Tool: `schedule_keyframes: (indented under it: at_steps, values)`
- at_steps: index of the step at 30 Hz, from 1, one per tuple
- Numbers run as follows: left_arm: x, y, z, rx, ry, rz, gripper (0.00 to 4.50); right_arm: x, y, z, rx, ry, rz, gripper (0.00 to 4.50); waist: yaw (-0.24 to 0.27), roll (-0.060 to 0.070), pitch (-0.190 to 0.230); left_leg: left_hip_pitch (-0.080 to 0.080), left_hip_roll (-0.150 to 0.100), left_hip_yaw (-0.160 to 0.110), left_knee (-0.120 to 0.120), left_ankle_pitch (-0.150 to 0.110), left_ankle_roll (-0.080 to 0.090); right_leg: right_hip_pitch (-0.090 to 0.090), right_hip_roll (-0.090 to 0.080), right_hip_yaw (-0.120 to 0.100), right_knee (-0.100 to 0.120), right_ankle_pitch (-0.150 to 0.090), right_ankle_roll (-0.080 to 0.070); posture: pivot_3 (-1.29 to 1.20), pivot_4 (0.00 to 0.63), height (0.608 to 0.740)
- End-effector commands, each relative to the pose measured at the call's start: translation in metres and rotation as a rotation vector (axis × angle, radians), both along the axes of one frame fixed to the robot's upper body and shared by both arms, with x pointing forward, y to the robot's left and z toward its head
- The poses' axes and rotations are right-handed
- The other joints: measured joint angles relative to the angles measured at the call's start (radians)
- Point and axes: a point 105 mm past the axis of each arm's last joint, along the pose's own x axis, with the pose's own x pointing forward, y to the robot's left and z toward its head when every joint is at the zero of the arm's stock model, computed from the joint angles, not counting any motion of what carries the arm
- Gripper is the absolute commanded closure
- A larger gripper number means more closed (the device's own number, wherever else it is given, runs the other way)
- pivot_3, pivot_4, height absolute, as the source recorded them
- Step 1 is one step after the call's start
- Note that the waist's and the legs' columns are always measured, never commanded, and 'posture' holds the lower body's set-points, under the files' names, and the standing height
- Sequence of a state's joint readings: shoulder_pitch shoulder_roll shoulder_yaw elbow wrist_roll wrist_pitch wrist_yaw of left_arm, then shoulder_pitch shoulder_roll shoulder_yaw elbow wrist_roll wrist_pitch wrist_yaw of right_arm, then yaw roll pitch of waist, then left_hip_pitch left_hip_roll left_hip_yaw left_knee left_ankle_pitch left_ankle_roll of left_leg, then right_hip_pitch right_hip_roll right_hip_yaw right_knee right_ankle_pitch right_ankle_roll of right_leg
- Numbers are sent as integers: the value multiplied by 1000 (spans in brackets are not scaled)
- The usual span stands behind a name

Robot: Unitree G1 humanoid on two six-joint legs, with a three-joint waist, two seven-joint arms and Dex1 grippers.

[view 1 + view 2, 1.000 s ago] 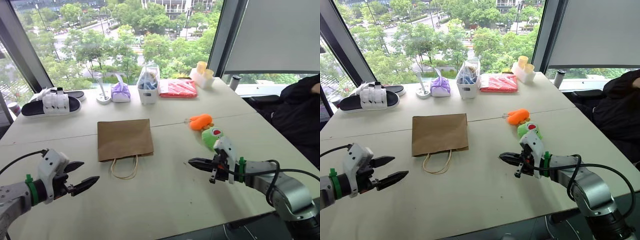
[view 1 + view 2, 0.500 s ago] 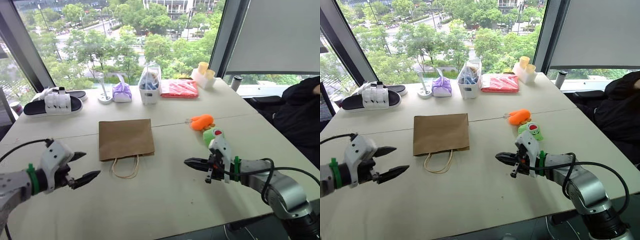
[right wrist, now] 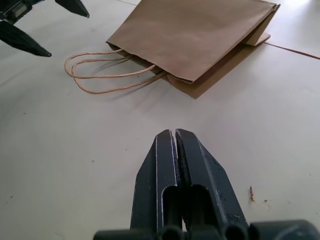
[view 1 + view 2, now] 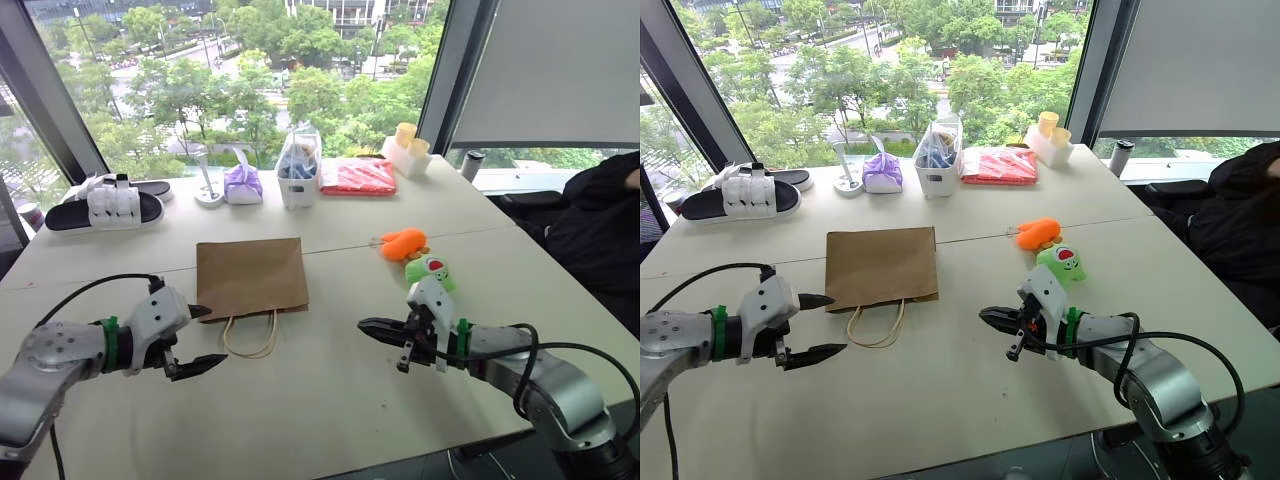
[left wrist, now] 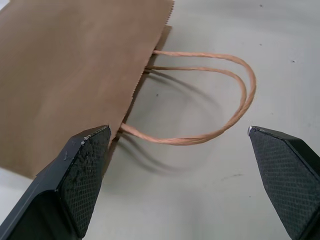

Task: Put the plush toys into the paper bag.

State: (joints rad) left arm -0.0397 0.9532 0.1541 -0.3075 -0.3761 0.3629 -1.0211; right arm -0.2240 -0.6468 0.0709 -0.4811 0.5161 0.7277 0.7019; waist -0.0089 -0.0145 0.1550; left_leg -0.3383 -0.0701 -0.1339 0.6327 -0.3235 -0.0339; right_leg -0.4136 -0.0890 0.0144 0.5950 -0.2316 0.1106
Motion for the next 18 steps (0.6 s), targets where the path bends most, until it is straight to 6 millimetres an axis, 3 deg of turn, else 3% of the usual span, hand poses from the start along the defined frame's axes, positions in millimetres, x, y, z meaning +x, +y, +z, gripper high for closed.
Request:
schedule_keyframes:
  at_steps: [1,8,18]
  values:
    - [4,-4,-4,40,-35,-34,0,-3,4,11,16,-53,4,4450,-1,0,0,0,0,0,0,0,0,0,0,0,0,0,0,0,150,740]
    - [17,-13,-15,103,-103,-81,0,1,1,13,15,-69,-28,4450,-1,0,0,0,0,0,0,0,0,0,0,0,0,0,0,0,150,740]
    - [30,-19,-12,14,-117,-54,0,-1,0,11,23,-73,-51,4450,-1,-1,0,0,0,0,0,0,0,0,0,0,1,0,0,0,150,740]
